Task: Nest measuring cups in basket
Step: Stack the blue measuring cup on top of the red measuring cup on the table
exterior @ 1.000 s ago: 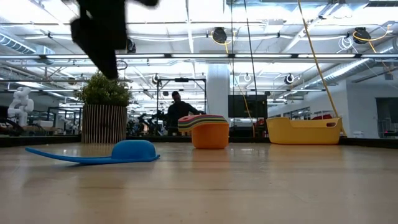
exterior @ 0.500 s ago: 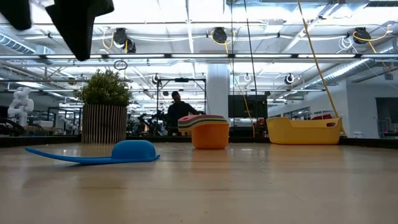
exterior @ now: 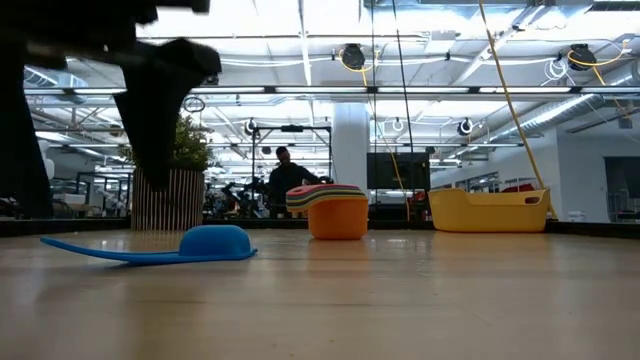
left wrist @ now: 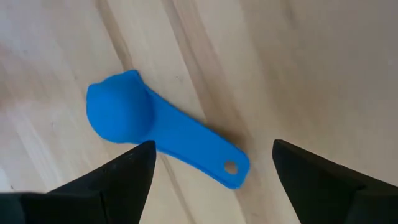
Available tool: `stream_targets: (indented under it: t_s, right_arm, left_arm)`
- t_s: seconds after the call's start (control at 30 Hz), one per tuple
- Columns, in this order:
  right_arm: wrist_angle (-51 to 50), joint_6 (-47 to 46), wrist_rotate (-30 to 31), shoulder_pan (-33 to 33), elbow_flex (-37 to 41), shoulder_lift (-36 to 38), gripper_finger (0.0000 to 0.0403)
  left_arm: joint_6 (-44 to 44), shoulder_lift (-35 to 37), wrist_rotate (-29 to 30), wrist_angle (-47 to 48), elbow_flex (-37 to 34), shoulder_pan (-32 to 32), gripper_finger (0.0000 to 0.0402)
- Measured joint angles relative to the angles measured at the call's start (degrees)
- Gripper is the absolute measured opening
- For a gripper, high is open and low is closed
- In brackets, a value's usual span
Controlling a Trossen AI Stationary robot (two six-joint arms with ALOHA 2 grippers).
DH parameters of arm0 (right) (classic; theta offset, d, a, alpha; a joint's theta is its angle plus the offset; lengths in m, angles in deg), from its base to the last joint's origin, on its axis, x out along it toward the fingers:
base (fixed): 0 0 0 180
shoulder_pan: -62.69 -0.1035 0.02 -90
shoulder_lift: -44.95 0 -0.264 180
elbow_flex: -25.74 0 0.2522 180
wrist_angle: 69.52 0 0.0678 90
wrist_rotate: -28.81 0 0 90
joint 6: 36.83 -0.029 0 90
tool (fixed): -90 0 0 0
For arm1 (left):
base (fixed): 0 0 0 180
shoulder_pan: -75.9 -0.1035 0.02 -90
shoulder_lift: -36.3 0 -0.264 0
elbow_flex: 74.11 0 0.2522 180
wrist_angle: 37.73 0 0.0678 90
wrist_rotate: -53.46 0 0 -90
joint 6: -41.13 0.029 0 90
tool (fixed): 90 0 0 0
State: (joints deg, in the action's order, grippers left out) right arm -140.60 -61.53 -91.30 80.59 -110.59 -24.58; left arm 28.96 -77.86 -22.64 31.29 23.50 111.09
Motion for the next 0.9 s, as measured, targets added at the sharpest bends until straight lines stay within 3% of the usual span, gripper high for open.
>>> stream_targets:
  t_s: [0.23, 0.9]
  right_arm:
    - [0.02, -3.38, 0.05, -0.01, 0.00, 0.00, 0.0226]
    - [5.53, -6.77, 0.05, -0.03, 0.00, -0.68, 0.0226]
  left_arm:
    - [1.82, -4.39, 0.69, 0.00, -0.01, -0.23, 0.0326]
    - [0.46, -4.45, 5.77, -0.09, -2.38, 0.43, 0.0326]
